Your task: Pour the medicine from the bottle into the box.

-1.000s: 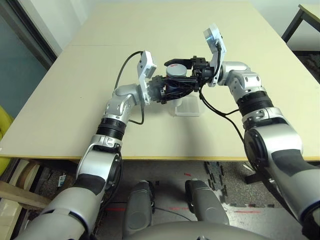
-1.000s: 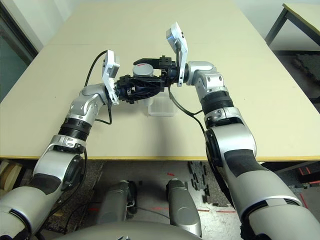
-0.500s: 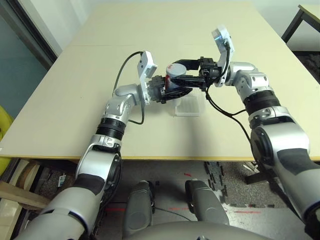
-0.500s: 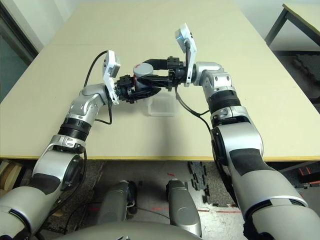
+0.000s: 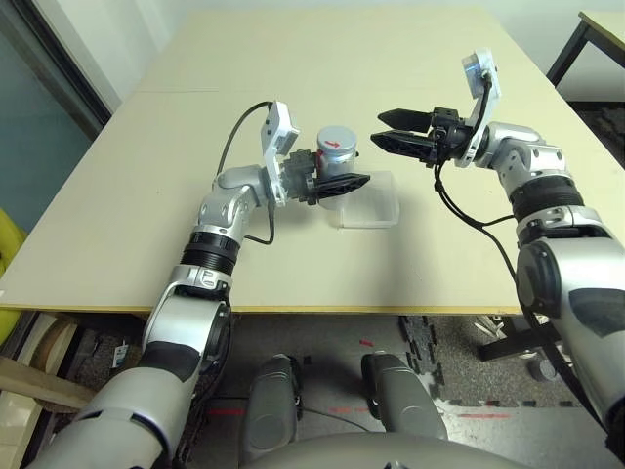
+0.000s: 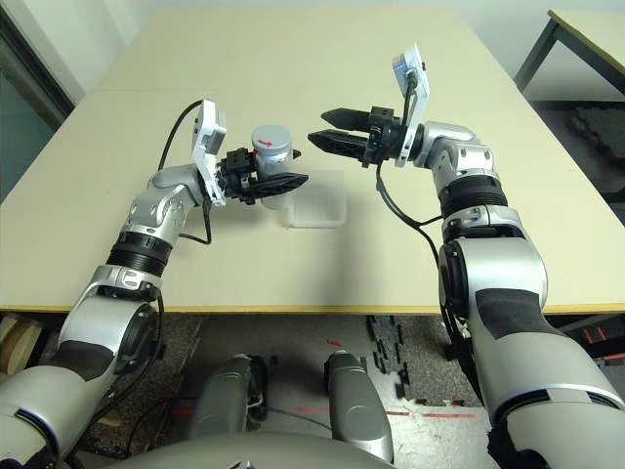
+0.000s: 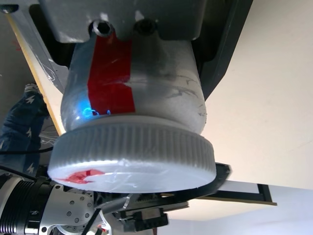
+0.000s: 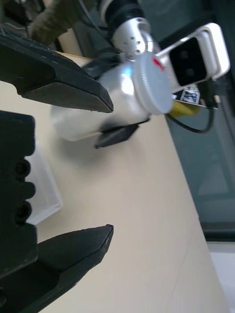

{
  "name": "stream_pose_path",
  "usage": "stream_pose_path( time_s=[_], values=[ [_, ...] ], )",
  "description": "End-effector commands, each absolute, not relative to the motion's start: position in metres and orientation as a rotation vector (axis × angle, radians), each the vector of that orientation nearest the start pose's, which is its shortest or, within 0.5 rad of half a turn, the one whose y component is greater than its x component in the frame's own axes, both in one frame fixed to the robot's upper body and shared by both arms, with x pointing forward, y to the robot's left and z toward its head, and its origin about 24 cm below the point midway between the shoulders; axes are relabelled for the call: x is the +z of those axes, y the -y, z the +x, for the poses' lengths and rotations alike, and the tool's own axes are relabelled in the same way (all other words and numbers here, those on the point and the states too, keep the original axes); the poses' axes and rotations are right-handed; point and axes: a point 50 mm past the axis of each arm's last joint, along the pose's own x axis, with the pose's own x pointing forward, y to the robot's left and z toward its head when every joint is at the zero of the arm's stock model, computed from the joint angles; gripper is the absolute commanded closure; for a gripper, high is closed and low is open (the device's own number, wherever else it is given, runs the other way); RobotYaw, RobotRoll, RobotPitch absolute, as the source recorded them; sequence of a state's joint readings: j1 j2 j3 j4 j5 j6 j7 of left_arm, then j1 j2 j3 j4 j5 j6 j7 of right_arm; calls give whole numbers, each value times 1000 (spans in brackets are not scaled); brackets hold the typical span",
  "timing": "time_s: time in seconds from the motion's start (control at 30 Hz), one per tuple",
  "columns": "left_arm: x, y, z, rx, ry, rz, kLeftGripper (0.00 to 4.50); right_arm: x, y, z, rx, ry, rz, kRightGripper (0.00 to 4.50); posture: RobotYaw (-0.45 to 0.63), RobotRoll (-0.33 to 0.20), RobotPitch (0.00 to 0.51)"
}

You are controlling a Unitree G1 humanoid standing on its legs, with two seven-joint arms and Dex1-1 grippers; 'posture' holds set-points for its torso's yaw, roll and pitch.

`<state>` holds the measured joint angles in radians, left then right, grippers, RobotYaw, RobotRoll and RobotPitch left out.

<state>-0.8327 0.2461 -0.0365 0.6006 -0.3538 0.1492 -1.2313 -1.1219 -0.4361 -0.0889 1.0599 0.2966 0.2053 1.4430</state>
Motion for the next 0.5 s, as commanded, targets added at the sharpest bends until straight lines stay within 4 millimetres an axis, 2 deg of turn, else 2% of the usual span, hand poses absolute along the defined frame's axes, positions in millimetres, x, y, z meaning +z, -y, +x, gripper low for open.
stream_pose_path(
  time_s=[0.03,0.2,0.5],
  values=[
    [159,-107,354,-1350,102,-14,1736,198,183,378,1317,-45,41,0,-190,0,76],
    [160,-106,355,-1348,106,-12,1736,207,182,376,1365,-7,37,0,-201,0,76],
    [159,-99,356,-1363,110,-19,1736,220,155,370,1482,40,32,0,-214,0,79]
  ],
)
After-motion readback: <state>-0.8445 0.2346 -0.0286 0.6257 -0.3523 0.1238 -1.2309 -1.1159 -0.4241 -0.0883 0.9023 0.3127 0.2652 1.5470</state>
